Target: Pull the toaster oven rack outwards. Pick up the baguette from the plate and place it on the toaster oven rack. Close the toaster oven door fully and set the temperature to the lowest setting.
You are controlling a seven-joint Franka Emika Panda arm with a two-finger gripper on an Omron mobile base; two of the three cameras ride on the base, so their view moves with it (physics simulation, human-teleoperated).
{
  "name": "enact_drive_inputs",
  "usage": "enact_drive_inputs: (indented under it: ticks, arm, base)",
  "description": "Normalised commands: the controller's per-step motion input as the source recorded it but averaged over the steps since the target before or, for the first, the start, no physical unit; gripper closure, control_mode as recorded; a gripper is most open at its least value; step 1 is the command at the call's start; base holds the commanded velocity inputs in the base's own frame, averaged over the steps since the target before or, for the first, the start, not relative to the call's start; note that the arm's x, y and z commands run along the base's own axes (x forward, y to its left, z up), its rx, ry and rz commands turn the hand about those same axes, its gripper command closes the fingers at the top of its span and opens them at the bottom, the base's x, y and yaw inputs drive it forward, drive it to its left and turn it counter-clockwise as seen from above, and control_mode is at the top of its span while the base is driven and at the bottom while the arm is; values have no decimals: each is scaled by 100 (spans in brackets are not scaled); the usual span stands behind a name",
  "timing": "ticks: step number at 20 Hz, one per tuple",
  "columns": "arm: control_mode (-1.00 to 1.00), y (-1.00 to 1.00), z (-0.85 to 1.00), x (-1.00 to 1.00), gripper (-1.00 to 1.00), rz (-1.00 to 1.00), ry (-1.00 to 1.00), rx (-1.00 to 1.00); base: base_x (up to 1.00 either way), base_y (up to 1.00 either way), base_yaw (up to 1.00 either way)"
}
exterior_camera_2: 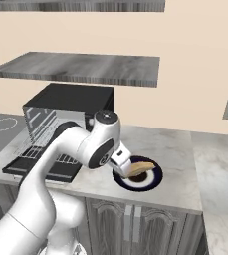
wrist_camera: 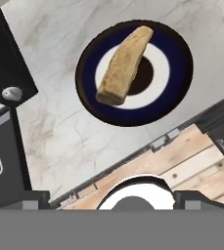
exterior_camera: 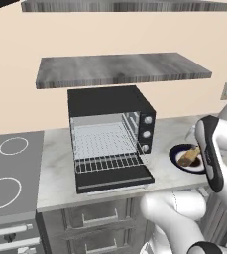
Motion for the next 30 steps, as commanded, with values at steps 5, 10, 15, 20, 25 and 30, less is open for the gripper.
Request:
enact_drive_inputs:
  ticks: [5,10,15,20,25,30]
  arm:
    - [-100,-11,-15,0,-100,0,0,2]
    - [-100,-8,-16,4,-100,0,0,2]
    - [-100,-9,-14,14,-100,0,0,4]
    - [-100,-9,-15,18,-100,0,0,4]
    - [-100,-8,-12,20,-100,0,0,3]
    - [-100,-5,-16,20,-100,0,0,2]
  base:
    - [0,0,0]
    - [0,0,0]
    - [0,0,0]
    - [0,0,0]
    - [0,0,0]
    - [0,0,0]
